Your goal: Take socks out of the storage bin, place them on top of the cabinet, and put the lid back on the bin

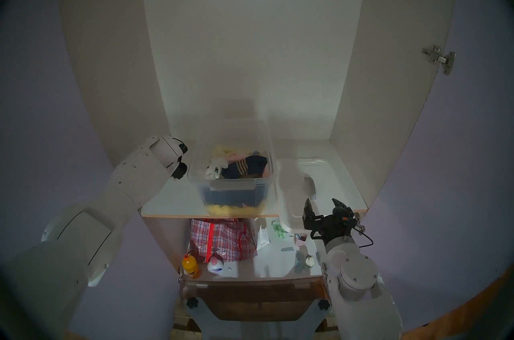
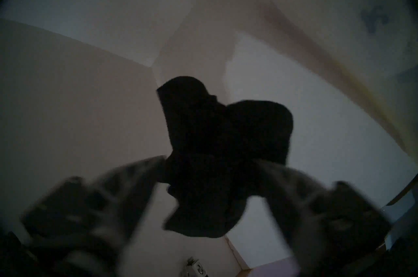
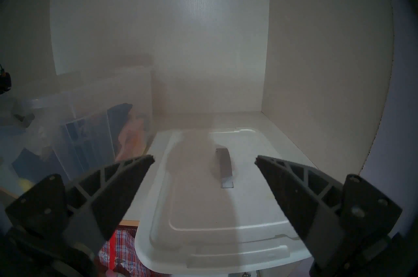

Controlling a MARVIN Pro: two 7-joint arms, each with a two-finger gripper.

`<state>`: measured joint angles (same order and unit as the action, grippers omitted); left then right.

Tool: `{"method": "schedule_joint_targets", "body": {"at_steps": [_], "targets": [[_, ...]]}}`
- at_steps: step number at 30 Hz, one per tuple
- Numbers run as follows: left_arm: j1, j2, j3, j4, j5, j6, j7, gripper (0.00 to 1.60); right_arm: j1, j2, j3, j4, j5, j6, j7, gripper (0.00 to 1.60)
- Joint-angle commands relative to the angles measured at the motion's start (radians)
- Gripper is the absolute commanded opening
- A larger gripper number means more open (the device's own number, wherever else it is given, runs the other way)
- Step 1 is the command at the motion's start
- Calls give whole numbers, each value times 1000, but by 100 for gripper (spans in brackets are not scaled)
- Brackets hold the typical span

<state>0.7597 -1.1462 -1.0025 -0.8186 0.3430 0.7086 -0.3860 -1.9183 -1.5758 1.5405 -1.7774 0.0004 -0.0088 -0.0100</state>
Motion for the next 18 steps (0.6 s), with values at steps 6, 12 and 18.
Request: {"method": "schedule_joint_targets", "body": {"at_steps": [6, 12, 18], "targets": [[24, -2, -92, -165, -58, -57, 20, 160, 21, 0, 1, -23, -3, 14, -3, 160], [76, 2, -135, -233, -45, -68, 36, 160, 134, 45, 27, 51, 23, 80, 55, 160], [79, 3, -136, -236, -47, -71, 41, 160, 236, 73, 36, 174, 25, 111, 62, 160]]}}
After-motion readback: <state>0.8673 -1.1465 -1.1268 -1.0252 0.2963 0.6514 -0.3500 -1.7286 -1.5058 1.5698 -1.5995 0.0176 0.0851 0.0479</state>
